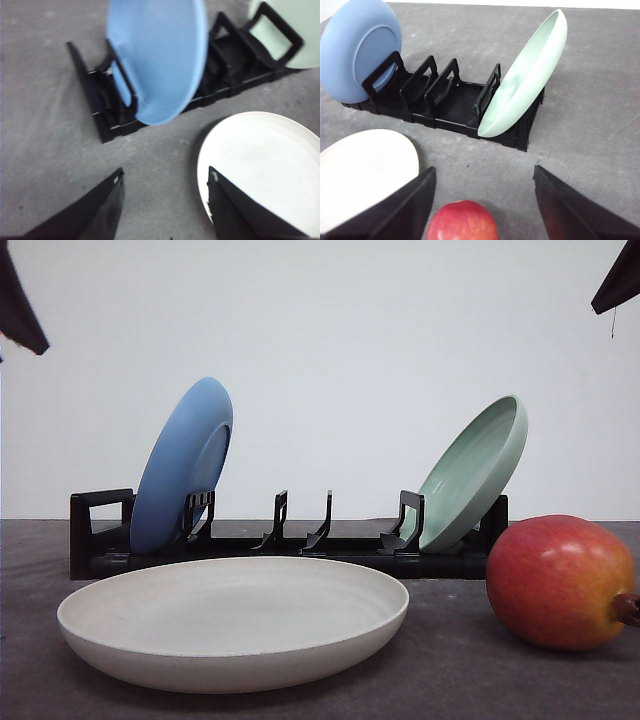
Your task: Place pomegranate in white plate
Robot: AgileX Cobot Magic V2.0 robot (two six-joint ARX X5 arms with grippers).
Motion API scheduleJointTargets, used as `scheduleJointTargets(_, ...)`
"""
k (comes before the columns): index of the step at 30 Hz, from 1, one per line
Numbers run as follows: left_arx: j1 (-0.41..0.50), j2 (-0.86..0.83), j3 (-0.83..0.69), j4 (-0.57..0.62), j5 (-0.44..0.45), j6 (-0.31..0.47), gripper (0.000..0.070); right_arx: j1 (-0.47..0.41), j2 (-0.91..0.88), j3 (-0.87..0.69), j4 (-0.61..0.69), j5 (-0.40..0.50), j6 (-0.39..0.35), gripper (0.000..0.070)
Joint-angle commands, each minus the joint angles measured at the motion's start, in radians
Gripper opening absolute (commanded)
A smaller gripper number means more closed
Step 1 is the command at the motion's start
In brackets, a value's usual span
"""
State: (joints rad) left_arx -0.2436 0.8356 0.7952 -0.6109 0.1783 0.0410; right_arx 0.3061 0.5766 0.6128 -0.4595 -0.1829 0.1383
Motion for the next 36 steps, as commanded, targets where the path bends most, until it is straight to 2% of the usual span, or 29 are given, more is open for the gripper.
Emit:
scheduleJointTargets(1, 0.02, 0.005, 0.007, 0.008, 0.02, -0.035, 0.0314, 0.004, 0.004, 0.014, 0.008, -0.001, 0.009, 0.0395)
scheduleJointTargets(8, 0.091, -0.103, -0.108, 0.108, 0.05, -0.128, 0.0313, 0.004, 0.004, 0.014, -0.029, -0.001, 0.012, 0.0395)
scheduleJointTargets(13, 0.11, -0.221, -0.168, 0.109, 0.02, -0.136, 0.0313, 0.004, 0.004, 0.014, -0.086, -0.007, 0.016, 0.0403)
scheduleJointTargets(17, 0.111, -0.271, -0.168, 0.119, -0.012, -0.136, 0.0313, 0.004, 0.025, 0.018, -0.16, -0.032, 0.077, 0.0434)
scheduleJointTargets(22, 0.111, -0.282, -0.168, 0.109, -0.024, -0.136, 0.0313, 0.006, 0.129, 0.037, -0.26, -0.071, 0.113, 0.0472)
scheduleJointTargets(26, 0.111, -0.281, -0.168, 0.107, -0.024, -0.136, 0.0313, 0.008, 0.247, 0.07, -0.297, -0.105, 0.114, 0.0512)
scheduleJointTargets(31, 0.111, -0.281, -0.168, 0.106, -0.024, -0.136, 0.0313, 0.023, 0.395, 0.115, -0.286, -0.108, 0.112, 0.0591)
scheduleJointTargets(36, 0.111, -0.281, -0.168, 0.106, -0.025, -0.136, 0.0313, 0.059, 0.529, 0.136, -0.209, -0.106, 0.108, 0.0615)
